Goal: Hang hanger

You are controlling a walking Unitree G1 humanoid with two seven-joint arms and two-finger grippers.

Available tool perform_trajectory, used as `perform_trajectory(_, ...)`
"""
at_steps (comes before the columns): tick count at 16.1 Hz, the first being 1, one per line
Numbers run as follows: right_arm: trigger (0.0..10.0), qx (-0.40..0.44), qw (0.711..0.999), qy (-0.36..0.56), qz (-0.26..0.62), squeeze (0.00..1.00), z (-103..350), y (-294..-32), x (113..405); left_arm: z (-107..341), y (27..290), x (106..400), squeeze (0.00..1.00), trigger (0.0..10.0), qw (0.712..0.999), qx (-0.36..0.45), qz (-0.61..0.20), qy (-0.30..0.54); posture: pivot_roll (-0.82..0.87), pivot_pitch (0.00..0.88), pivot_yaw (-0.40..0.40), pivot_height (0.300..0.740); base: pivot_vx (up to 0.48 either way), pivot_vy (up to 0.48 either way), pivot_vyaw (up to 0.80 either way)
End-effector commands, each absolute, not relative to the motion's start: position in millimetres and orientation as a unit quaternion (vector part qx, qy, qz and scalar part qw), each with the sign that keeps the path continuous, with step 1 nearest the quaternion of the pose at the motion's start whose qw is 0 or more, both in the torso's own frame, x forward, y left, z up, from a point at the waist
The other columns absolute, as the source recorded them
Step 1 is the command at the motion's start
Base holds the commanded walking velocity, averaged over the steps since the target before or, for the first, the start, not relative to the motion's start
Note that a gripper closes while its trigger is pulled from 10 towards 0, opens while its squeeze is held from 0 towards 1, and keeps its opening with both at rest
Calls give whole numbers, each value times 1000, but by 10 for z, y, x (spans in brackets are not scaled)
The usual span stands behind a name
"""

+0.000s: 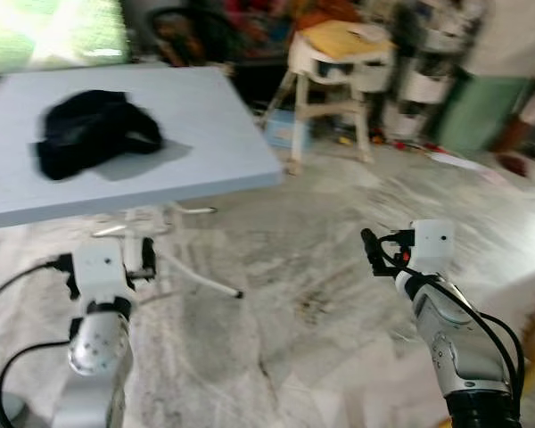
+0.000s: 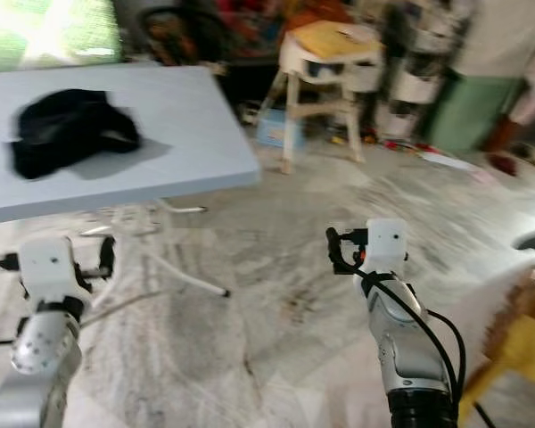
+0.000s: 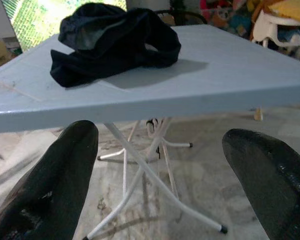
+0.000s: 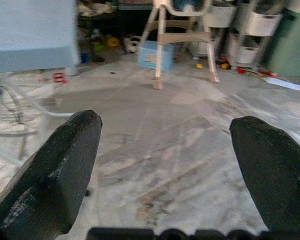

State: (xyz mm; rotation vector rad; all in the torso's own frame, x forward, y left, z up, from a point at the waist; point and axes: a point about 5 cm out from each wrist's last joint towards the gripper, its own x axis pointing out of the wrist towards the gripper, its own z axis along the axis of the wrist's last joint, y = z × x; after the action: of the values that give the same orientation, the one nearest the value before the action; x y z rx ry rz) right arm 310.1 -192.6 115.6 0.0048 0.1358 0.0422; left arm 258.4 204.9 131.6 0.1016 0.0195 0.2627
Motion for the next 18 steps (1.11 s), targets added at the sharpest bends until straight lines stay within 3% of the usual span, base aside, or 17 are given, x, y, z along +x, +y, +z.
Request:
perform_trajectory(1, 10000, 2, 998, 52, 33, 0, 1261, -1881, 3132, 1313, 2138, 2585, 0, 10000, 987, 50, 149, 17, 6, 30, -47, 740, 0, 0, 0)
perform_trajectory(3, 10000, -22, 997, 53, 45, 0, 1283, -1861, 3141, 1349, 2145, 2614, 0, 10000, 988, 52, 146, 13, 4, 38, -52, 740, 0, 0, 0)
perform_trajectory(18, 10000, -10, 992, 30, 121, 0, 1444, -1596, 3152, 1319, 2005, 2608, 0, 10000, 986, 52, 151, 40, -6, 75, -57, 740, 0, 0, 800)
